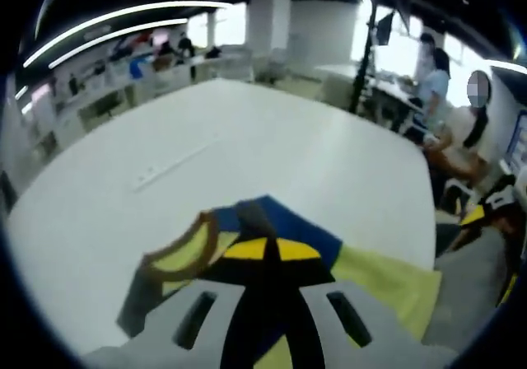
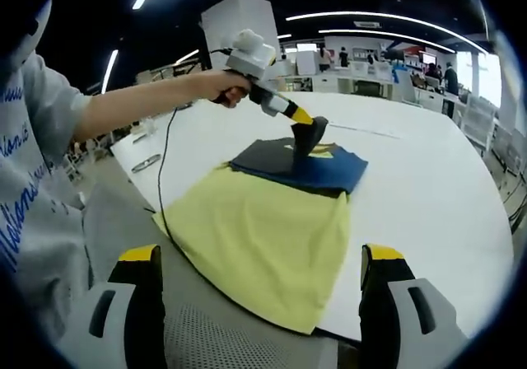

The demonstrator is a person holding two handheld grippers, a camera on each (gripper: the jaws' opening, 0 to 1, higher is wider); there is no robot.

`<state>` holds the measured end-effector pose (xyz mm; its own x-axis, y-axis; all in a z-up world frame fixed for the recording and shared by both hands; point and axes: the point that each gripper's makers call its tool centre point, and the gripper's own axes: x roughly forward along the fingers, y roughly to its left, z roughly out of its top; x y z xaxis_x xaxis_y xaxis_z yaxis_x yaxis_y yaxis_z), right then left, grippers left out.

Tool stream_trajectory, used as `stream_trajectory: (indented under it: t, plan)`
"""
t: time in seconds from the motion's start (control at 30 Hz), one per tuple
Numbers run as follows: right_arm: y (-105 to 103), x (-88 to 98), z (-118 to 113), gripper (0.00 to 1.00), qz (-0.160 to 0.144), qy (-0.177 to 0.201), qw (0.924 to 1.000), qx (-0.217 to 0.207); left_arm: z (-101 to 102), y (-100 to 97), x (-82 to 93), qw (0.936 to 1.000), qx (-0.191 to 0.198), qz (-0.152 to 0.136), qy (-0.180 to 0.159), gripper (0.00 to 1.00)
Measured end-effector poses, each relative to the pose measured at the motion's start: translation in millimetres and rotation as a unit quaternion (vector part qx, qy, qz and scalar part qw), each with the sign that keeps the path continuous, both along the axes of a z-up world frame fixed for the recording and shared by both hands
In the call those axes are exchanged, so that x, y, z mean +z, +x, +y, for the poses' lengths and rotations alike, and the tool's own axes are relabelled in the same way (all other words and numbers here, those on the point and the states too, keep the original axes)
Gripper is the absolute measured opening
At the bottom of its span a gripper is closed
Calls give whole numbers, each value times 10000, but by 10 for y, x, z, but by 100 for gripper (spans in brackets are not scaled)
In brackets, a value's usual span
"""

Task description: Fold the garment on the visible template until the final outline fits inside the template.

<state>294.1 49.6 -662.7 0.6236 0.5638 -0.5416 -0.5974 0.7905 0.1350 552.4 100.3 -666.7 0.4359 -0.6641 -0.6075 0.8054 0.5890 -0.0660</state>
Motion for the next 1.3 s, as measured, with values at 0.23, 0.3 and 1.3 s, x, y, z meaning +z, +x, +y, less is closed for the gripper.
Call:
stream_trajectory:
  t: [0.23,0.3,1.3]
  plan:
    - [8,-29,-4,100,37,29,10000,-43,-109,11,-89,10000,-2,94,7,0]
    - [11,-34,-11,100,42,34,10000,-51,-142,8,-116,9999,-29,133,24,0]
    - [87,-74,-130,100,-44,145,9990,-418,-508,-16,-619,9974,-113,693,183,2]
